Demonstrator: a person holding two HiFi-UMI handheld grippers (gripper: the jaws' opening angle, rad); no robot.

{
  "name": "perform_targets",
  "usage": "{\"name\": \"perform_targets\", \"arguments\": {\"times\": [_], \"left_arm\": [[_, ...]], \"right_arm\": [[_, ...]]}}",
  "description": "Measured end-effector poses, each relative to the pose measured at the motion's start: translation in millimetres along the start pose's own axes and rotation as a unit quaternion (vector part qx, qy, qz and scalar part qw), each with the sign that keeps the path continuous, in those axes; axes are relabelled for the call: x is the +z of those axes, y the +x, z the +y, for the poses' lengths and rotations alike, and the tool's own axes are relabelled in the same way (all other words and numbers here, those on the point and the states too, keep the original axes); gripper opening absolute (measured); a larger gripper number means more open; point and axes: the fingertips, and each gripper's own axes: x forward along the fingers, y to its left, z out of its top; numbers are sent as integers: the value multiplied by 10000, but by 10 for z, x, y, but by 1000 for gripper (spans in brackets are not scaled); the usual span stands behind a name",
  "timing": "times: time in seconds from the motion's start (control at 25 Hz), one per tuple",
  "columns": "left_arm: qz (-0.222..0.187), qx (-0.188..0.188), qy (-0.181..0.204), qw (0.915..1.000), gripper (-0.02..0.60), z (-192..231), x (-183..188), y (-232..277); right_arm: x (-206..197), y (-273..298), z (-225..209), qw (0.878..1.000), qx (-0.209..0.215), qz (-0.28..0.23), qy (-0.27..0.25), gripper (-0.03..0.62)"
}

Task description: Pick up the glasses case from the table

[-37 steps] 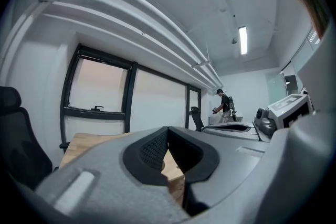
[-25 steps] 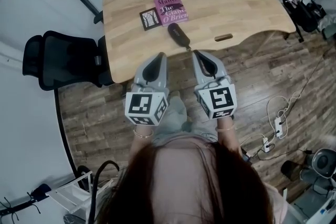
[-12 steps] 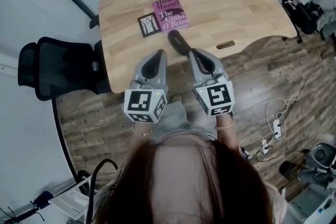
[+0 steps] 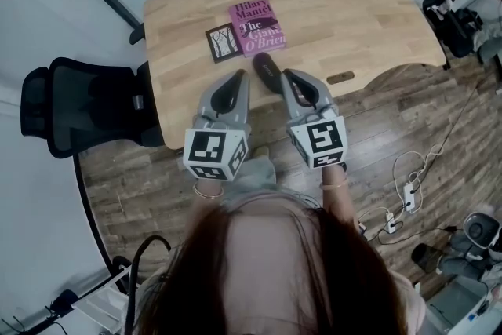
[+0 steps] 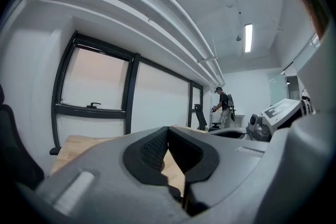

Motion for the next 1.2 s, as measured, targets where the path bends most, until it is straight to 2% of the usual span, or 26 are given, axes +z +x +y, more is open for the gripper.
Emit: {"name": "perform_targets", "arguments": {"times": [0.52, 0.6, 0.76, 1.2], "left_arm": [[105, -136, 0, 9999, 6, 256, -60, 319], [132, -186, 3, 9997, 6, 268, -75, 368], [161, -271, 37, 9995, 6, 296, -93, 464], [224, -348, 36, 9991, 6, 415, -148, 689]], "right_arm": [[-313, 487, -51, 9986, 264, 448, -70, 15], [-359, 570, -43, 9981, 324, 525, -85, 49], [-457, 699, -17, 9966, 497, 648, -120, 59], [-821, 992, 4, 9898, 789, 1154, -288, 151]]}}
